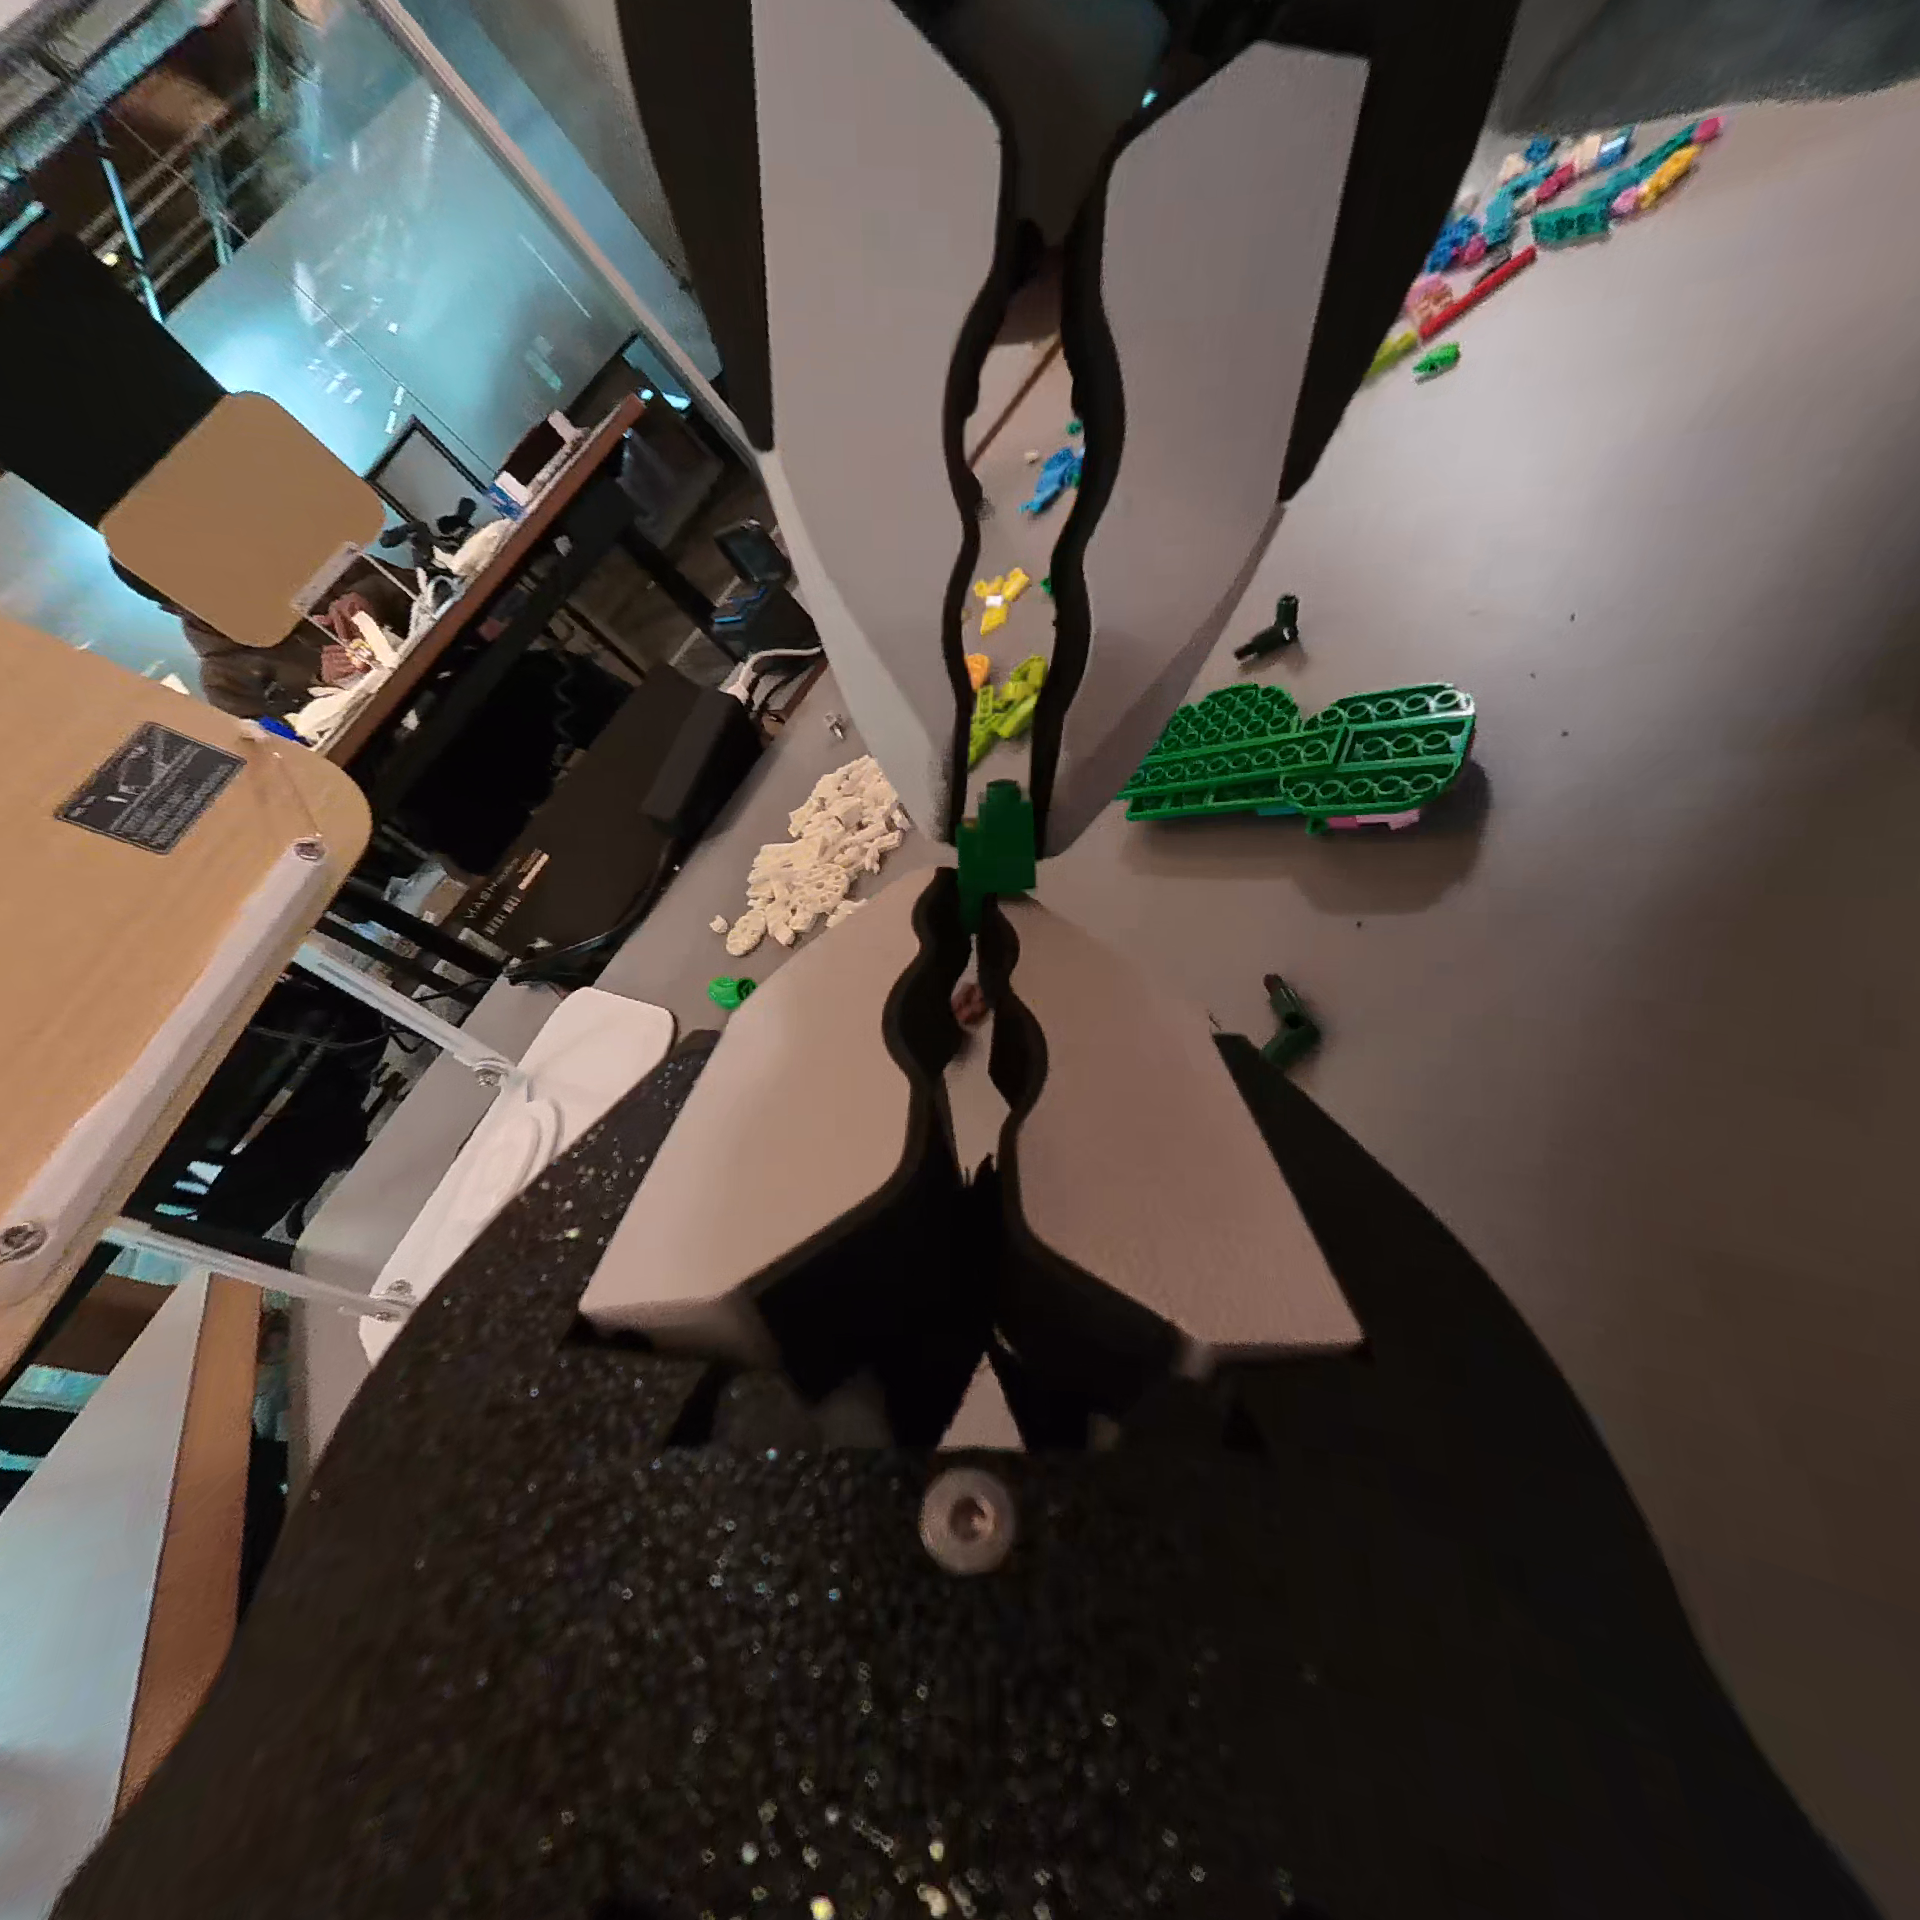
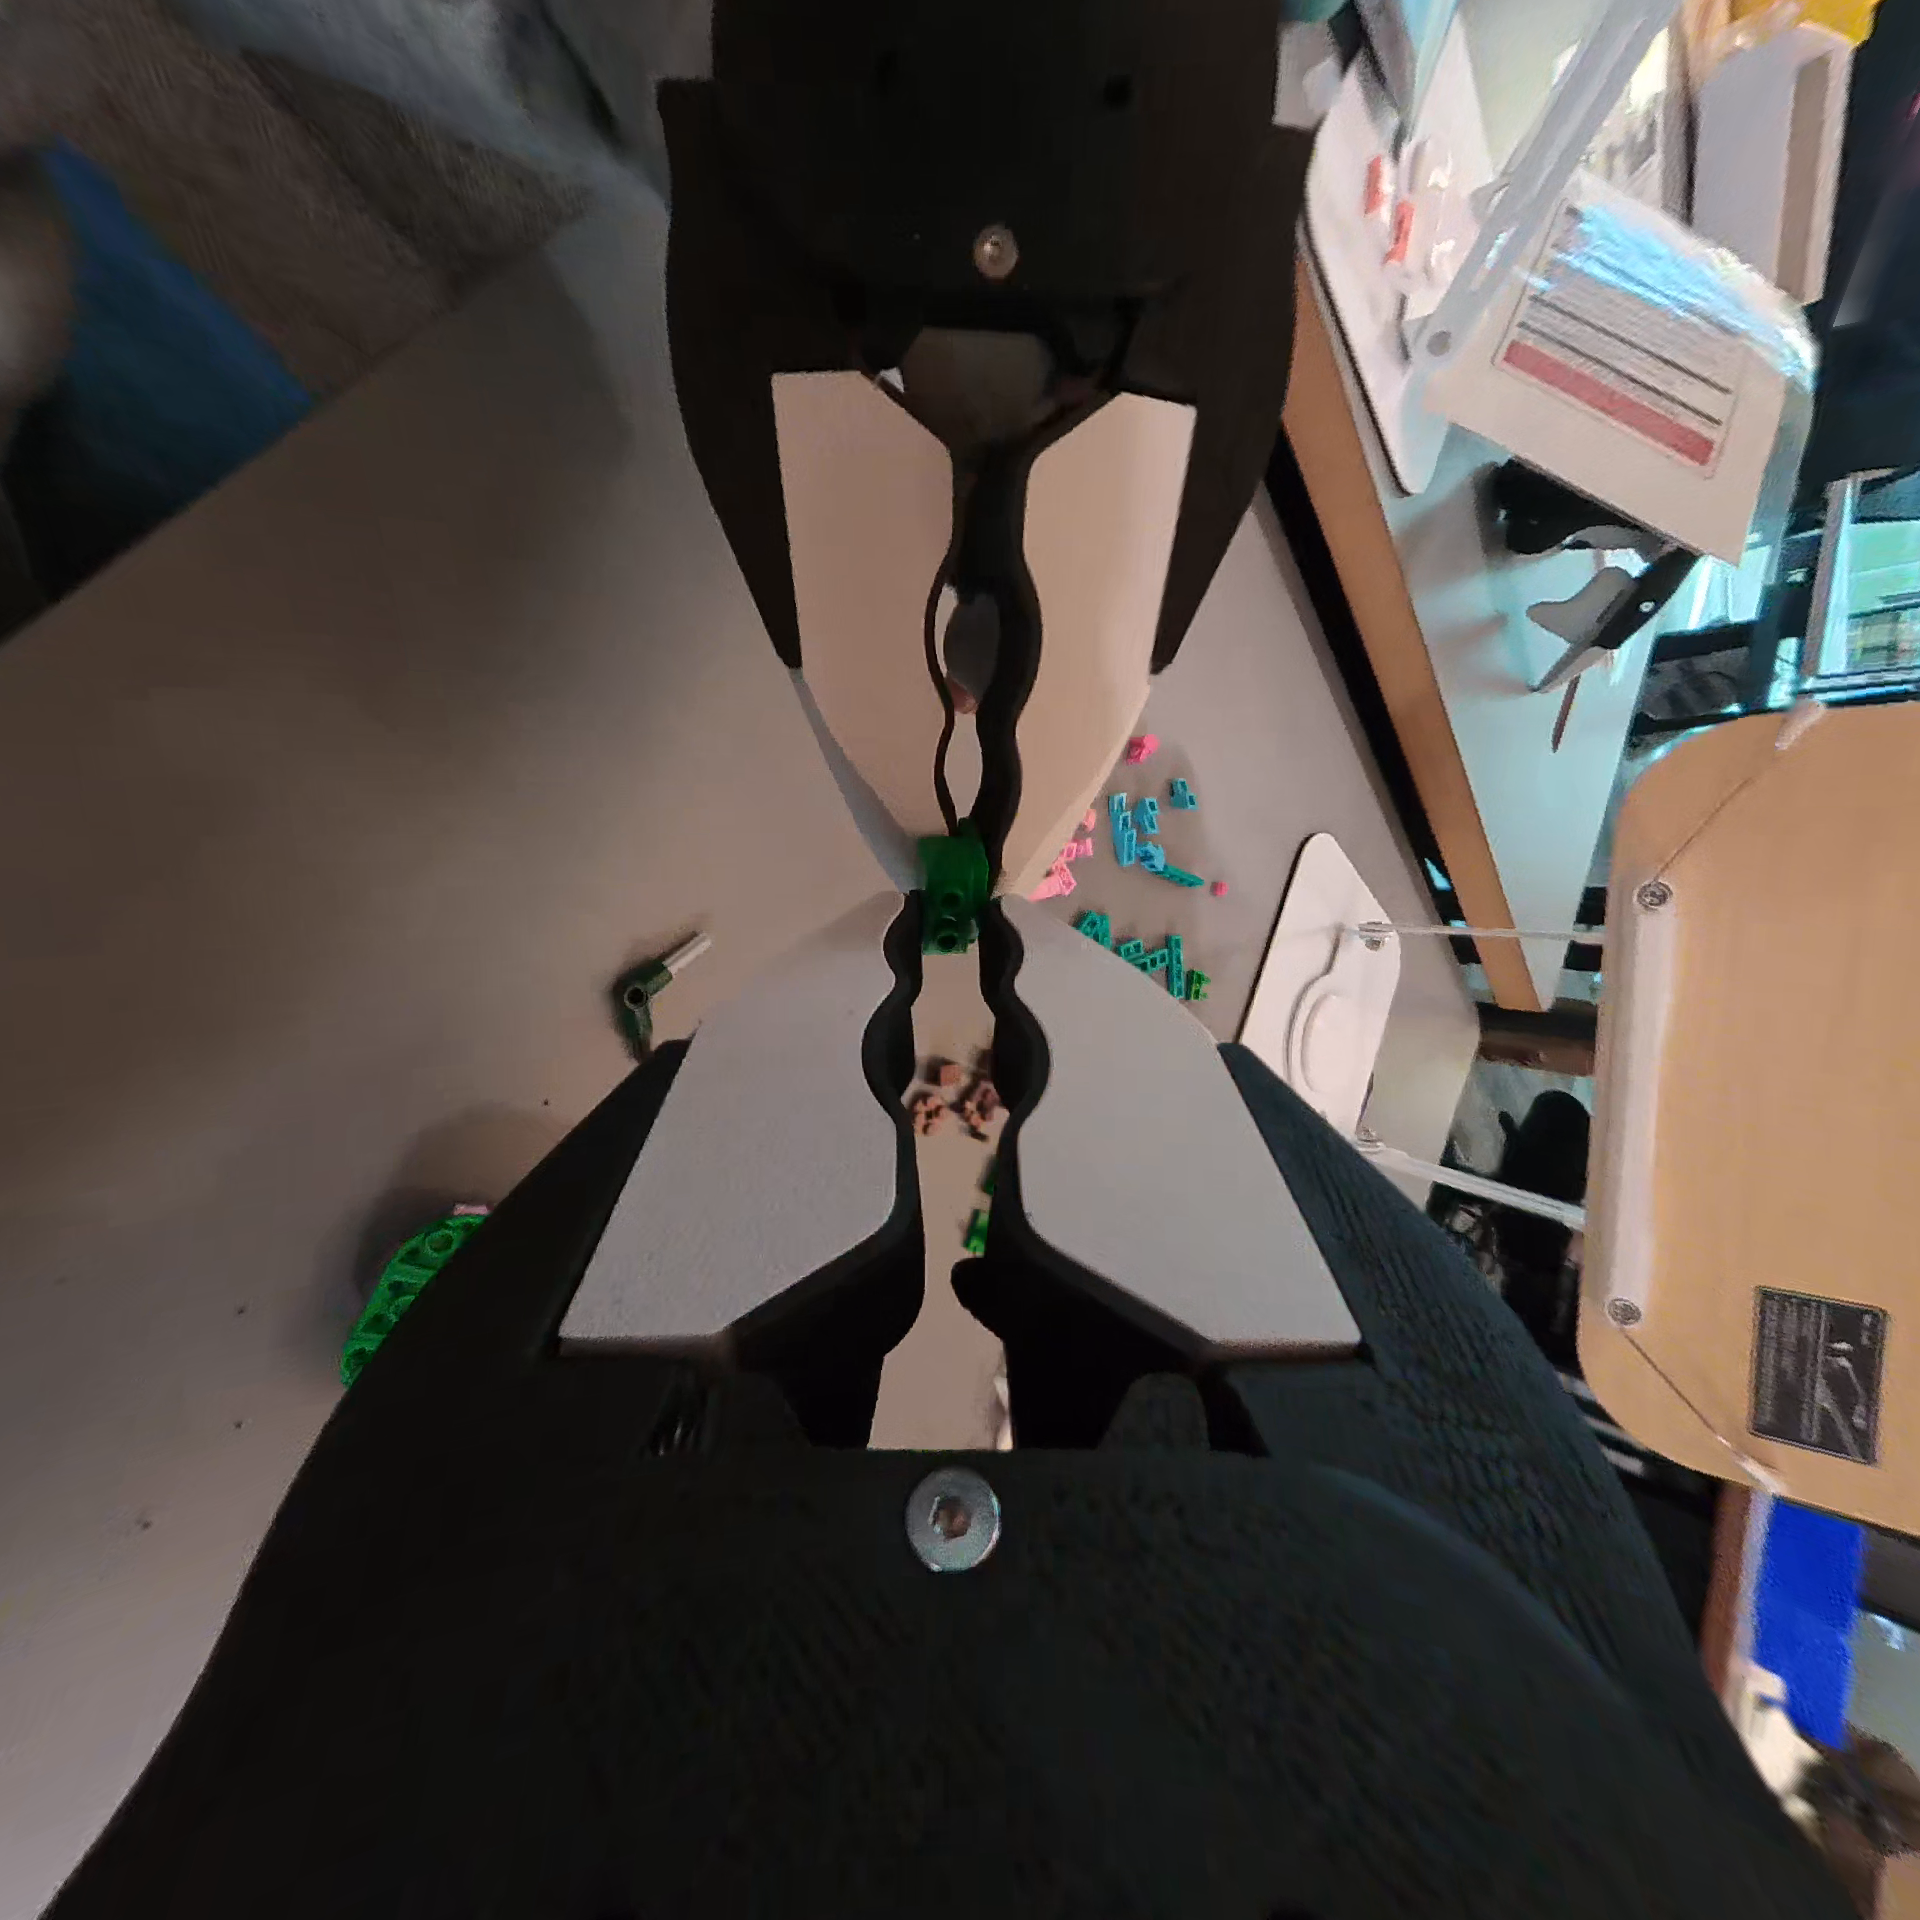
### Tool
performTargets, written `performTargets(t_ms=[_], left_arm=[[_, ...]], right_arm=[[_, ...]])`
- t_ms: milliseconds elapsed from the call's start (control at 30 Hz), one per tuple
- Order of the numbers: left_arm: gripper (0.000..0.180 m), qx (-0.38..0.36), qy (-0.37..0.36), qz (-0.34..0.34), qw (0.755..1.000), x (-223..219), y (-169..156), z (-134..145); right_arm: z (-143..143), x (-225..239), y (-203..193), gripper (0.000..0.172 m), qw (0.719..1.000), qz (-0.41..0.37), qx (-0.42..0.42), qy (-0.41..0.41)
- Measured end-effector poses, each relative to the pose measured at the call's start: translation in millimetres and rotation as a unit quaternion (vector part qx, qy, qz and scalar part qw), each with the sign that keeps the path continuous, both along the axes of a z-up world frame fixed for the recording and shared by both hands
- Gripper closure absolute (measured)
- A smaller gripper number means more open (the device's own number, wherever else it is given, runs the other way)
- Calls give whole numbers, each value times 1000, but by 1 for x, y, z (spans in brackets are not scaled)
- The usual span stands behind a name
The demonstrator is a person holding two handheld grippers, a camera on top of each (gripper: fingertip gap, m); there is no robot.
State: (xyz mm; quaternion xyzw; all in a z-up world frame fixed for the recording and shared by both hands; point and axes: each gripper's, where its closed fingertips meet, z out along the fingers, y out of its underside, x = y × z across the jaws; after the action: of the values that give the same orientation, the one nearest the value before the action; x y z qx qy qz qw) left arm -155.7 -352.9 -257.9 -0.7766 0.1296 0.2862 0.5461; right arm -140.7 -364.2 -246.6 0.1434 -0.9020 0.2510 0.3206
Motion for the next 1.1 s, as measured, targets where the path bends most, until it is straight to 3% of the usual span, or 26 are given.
performTargets(t_ms=[367, 433, 533, 567, 700, 867, 967, 1100], left_arm=[[178, 28, 16, -9, 999, 6, -3, 11], [178, -25, 53, 73, 996, -27, -23, -6], [179, 34, -84, 75, 993, -40, -56, -12], [178, 34, -86, 86, 992, -43, -60, -12], [178, 50, -103, 78, 990, -39, -42, -12], [178, 102, -64, 147, 982, -78, -25, -6], [177, 13, -100, 148, 984, -103, -6, -34], [177, -43, -119, 185, 974, -157, 9, -50]], right_arm=[[8, 4, 4, 162, 996, -12, -82, -16], [13, -10, 29, 165, 996, -59, -60, 25], [36, -8, 62, 165, 986, -96, -139, -7], [34, -8, 67, 165, 985, -104, -135, -5], [5, -21, 65, 164, 986, -133, -101, -8], [-33, -86, 83, 164, 978, -197, -74, -9], [-56, -128, 96, 164, 972, -228, -46, -24], [-66, -185, 92, 164, 960, -262, -92, -45]])
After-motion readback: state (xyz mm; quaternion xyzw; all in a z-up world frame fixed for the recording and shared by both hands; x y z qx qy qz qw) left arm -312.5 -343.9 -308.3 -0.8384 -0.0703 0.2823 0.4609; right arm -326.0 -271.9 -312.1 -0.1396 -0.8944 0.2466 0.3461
